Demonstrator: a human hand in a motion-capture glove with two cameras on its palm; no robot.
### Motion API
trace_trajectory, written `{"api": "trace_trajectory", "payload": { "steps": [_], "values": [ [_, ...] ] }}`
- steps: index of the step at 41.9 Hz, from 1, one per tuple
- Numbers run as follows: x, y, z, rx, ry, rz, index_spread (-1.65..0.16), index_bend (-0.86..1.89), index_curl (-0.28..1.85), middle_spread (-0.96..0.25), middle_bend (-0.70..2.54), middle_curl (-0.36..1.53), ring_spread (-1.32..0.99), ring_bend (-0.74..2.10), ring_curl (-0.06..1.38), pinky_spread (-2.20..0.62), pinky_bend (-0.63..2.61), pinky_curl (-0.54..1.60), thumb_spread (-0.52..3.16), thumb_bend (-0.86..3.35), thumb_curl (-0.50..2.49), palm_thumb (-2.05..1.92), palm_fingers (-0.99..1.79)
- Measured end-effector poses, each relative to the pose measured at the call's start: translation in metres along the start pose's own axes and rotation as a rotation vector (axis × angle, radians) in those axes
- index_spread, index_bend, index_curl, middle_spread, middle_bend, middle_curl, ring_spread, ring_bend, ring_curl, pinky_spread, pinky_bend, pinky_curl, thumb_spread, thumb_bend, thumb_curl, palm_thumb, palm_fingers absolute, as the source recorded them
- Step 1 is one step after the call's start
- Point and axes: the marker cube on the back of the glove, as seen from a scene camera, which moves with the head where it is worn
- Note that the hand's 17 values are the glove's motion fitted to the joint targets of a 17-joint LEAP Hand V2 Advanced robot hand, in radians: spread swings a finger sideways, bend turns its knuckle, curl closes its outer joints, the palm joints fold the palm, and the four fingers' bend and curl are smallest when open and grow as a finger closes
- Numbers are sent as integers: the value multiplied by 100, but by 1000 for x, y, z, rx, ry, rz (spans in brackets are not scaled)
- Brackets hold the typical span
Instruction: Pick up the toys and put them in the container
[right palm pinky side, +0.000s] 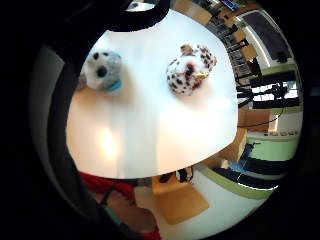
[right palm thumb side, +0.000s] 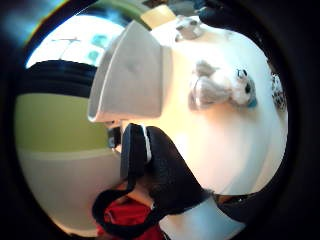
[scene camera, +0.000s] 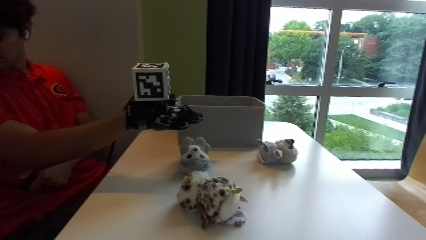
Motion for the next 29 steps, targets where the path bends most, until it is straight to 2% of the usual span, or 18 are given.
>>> {"api": "trace_trajectory", "payload": {
  "steps": [5, 12, 29],
  "values": [
    [2, -1, 1, 2, 8, 20, -22, 26, 10, -6, 20, 8, -4, 12, 0, 1, 45, 13, 68, -6, 1, -9, 6],
    [3, -2, 8, -6, 6, 19, -29, 28, 16, -8, 22, 13, -6, 15, 2, 1, 49, 18, 93, -7, 4, -9, 1],
    [5, -15, 26, 18, -22, -20, -34, 24, 24, -9, 21, 22, -7, 17, 6, 2, 55, 25, 107, -7, 10, -10, -3]
  ]
}}
